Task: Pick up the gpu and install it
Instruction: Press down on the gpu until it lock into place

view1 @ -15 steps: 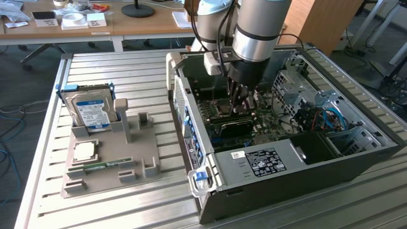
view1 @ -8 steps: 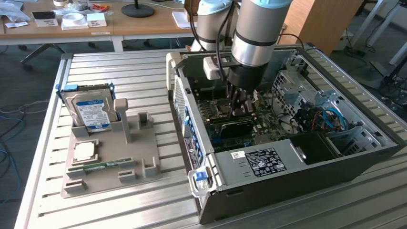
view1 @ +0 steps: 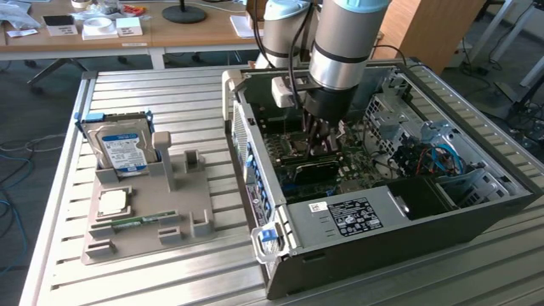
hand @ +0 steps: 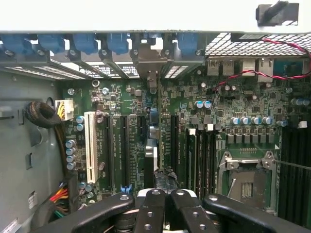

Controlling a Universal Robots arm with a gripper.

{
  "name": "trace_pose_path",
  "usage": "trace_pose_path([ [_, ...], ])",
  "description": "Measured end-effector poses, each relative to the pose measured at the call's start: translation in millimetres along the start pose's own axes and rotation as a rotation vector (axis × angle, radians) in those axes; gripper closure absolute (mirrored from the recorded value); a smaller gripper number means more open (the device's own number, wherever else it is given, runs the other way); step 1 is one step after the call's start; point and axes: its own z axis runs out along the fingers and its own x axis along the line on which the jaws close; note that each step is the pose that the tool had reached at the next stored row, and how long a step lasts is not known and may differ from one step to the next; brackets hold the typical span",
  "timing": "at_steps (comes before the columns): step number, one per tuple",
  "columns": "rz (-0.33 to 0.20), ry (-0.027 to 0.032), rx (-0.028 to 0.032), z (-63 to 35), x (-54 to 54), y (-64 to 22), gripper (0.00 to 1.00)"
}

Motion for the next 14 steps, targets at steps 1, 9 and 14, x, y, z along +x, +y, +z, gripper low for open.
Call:
trace_pose_path([
  [1,0.000,0.0000,-0.0001,0.8,-0.1,0.0,0.89],
  [9,0.000,0.0006,-0.0003,4.7,0.0,-0.1,0.89],
  [14,0.000,0.0004,-0.0002,7.1,-0.1,-0.1,0.89],
])
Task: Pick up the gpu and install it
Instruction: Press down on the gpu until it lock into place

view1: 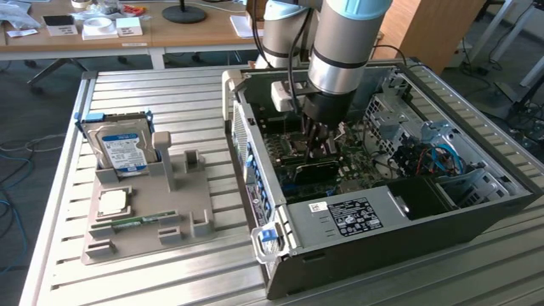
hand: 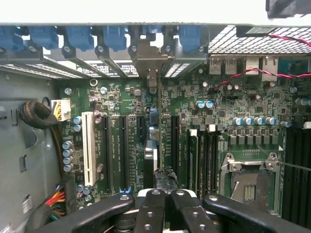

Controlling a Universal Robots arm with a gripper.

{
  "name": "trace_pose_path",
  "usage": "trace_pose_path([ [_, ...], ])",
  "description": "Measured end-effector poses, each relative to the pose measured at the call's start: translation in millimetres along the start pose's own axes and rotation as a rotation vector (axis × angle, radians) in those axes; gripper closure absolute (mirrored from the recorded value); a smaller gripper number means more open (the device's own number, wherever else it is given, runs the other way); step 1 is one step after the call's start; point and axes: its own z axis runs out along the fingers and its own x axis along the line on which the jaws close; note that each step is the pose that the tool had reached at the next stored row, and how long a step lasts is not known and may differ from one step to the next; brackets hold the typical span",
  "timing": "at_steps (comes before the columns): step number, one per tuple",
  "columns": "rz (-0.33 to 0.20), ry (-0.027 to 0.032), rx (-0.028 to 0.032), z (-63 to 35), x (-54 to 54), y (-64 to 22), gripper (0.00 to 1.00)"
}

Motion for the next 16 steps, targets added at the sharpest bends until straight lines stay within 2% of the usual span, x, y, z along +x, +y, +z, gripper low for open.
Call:
trace_pose_path([
  [16,0.000,-0.0002,0.0001,2.9,-2.7,0.2,0.89],
])
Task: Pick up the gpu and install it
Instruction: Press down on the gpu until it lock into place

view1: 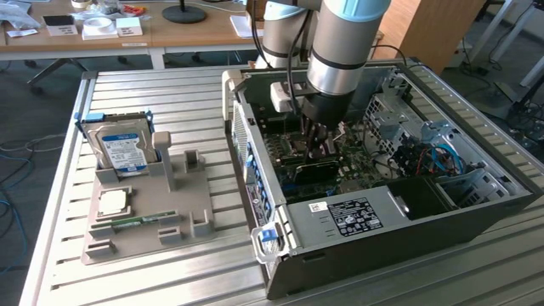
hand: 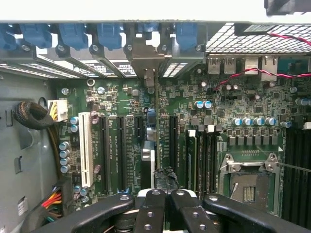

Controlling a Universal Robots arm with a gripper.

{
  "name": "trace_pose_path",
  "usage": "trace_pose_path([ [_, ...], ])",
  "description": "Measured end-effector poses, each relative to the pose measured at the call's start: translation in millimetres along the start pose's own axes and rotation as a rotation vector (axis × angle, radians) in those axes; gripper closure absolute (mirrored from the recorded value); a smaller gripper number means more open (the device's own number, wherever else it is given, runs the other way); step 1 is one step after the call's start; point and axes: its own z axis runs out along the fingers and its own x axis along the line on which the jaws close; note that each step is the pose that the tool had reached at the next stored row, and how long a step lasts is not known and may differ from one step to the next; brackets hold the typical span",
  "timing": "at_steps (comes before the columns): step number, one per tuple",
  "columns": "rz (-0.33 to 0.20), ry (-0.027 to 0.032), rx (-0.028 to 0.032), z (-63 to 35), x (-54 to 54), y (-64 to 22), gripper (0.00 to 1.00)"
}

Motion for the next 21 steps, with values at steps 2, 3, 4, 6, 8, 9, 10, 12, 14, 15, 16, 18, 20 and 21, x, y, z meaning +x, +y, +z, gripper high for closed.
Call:
trace_pose_path([
  [2,0.000,0.0001,0.0000,0.0,0.0,0.0,0.89],
  [3,0.000,0.0001,0.0000,0.0,0.0,0.0,0.89],
  [4,0.000,0.0000,0.0000,0.0,0.1,0.0,0.89],
  [6,0.000,0.0001,-0.0001,-0.1,0.7,0.2,0.89],
  [8,0.000,0.0001,0.0000,-0.2,1.5,0.0,0.89],
  [9,0.000,0.0001,-0.0001,-0.2,1.5,0.0,0.89],
  [10,0.000,0.0000,0.0000,-0.2,1.7,0.0,0.89],
  [12,0.000,0.0000,0.0001,0.0,1.9,0.0,0.89],
  [14,0.000,0.0001,-0.0001,0.4,2.0,0.0,0.89],
  [15,0.000,0.0003,0.0000,0.8,2.0,0.0,0.89],
  [16,0.000,0.0006,-0.0001,1.0,2.0,0.0,0.89],
  [18,0.000,0.0003,-0.0002,1.1,2.0,0.0,0.89],
  [20,0.000,0.0001,0.0000,1.3,2.0,0.0,0.89],
  [21,0.000,0.0000,0.0000,1.3,1.9,0.0,0.89],
])
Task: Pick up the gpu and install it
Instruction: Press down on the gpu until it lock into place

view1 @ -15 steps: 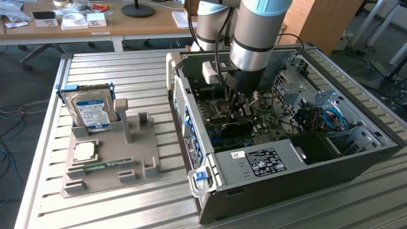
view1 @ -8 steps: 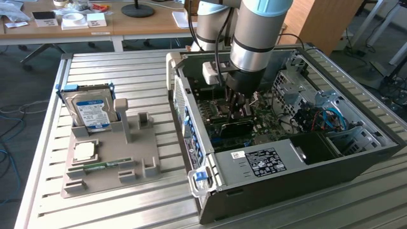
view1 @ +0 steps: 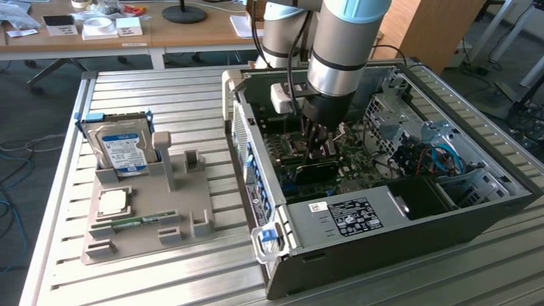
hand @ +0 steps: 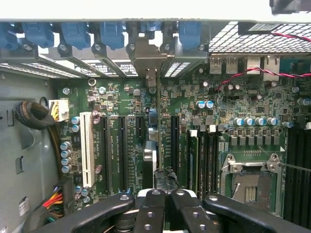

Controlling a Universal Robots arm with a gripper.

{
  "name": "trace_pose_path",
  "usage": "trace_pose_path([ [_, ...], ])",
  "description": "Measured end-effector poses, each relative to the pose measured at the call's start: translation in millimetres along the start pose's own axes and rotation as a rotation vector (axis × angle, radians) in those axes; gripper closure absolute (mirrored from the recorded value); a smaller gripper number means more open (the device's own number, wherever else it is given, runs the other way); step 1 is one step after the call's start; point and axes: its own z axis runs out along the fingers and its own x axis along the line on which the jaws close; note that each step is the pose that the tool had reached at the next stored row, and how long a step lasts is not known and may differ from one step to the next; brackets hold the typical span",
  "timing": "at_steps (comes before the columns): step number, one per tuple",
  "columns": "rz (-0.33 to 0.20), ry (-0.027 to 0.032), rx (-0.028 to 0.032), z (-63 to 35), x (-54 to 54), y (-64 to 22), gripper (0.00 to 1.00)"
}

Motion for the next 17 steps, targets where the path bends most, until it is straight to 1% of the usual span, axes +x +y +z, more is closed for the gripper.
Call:
trace_pose_path([
  [17,0.000,0.0003,-0.0002,1.1,0.1,1.9,0.89],
])
